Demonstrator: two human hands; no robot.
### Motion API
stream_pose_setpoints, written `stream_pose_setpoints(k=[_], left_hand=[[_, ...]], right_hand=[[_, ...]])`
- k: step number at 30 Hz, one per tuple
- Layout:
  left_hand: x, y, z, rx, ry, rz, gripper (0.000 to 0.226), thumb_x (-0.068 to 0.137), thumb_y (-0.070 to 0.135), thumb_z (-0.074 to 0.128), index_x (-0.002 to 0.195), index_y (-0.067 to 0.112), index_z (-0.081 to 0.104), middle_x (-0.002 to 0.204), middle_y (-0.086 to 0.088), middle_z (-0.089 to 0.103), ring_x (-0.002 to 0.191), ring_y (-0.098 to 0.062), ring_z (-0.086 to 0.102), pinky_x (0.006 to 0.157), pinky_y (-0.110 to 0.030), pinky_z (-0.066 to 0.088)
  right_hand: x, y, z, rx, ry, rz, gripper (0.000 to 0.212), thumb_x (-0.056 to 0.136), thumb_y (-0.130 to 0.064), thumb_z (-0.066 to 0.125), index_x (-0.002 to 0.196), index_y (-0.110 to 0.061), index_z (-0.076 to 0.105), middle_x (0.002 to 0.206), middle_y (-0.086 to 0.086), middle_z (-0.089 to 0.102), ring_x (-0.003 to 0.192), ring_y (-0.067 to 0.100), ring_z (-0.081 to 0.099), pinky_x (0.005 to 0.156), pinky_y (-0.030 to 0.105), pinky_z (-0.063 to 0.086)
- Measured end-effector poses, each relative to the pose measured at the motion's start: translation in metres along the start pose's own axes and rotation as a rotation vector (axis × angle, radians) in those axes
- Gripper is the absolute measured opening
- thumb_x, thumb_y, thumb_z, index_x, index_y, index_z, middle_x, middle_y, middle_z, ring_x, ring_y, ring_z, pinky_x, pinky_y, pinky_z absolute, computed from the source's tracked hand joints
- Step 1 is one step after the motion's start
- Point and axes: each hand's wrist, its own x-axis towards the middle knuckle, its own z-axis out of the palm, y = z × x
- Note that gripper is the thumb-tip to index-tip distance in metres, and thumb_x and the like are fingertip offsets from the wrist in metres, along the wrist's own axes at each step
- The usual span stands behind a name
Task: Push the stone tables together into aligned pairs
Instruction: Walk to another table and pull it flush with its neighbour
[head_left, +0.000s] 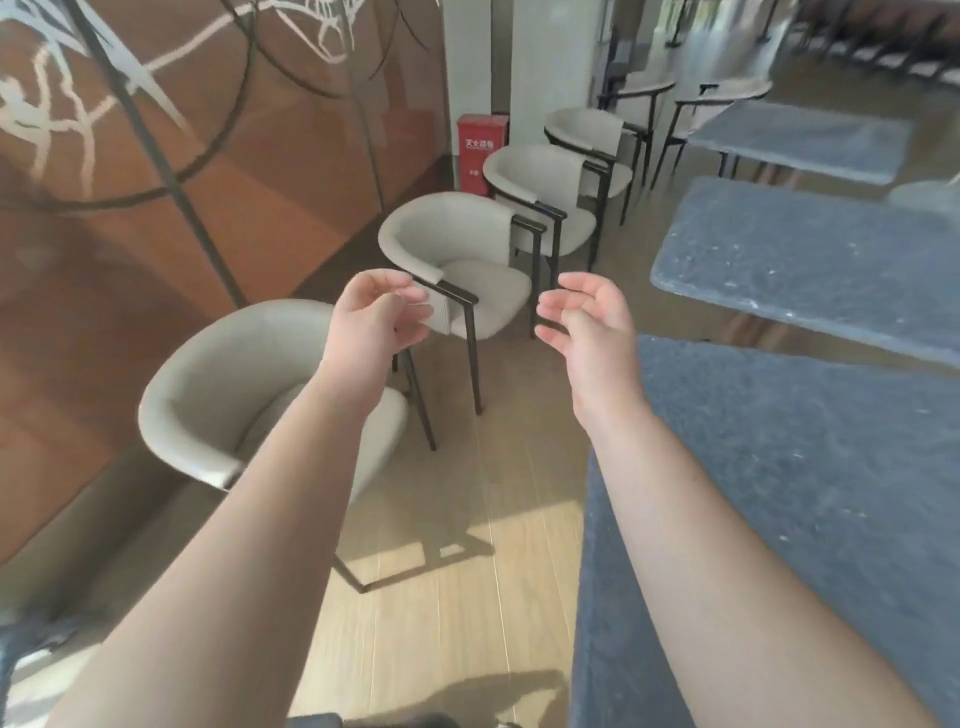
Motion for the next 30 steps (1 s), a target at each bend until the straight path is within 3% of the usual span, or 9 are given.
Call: stream_pose_setpoints(k=[8,12,20,30], left_hand=[[0.085,-0.007,0.089,-0.046,-0.217,-0.04,0.015,0.091,0.004,0.057,0.102,0.015,0.06,0.09,0.0,0.07,0.086,-0.019,0.07,0.086,-0.036,0.059],[0.135,-0.023,0.117,-0.056,-0.321,-0.069,0.015,0.093,0.004,0.055,0.101,0.016,0.06,0.095,-0.003,0.071,0.089,-0.02,0.071,0.083,-0.034,0.058],[0.277,-0.058,0.125,0.003,-0.497,-0.125,0.017,0.098,0.004,0.047,0.108,0.012,0.058,0.101,-0.006,0.069,0.093,-0.021,0.069,0.088,-0.036,0.059],[0.4,-0.074,0.134,0.012,-0.64,-0.19,0.017,0.098,0.004,0.047,0.108,0.012,0.059,0.099,-0.006,0.068,0.089,-0.02,0.069,0.088,-0.038,0.058]], right_hand=[[0.063,-0.006,-0.041,-0.022,0.234,-0.035,0.04,0.091,0.009,0.035,0.113,-0.013,0.061,0.096,0.004,0.068,0.096,0.016,0.067,0.087,0.034,0.059],[0.1,0.011,-0.042,-0.027,0.335,-0.036,0.04,0.09,0.008,0.037,0.112,-0.014,0.062,0.098,0.005,0.069,0.097,0.017,0.067,0.088,0.035,0.059],[0.193,0.062,0.001,-0.031,0.561,-0.015,0.038,0.091,0.007,0.039,0.106,-0.018,0.063,0.093,0.002,0.07,0.095,0.017,0.068,0.089,0.038,0.059],[0.269,0.093,0.05,-0.095,0.694,-0.011,0.033,0.093,0.005,0.041,0.108,-0.015,0.063,0.095,0.004,0.069,0.098,0.019,0.068,0.09,0.037,0.059]])
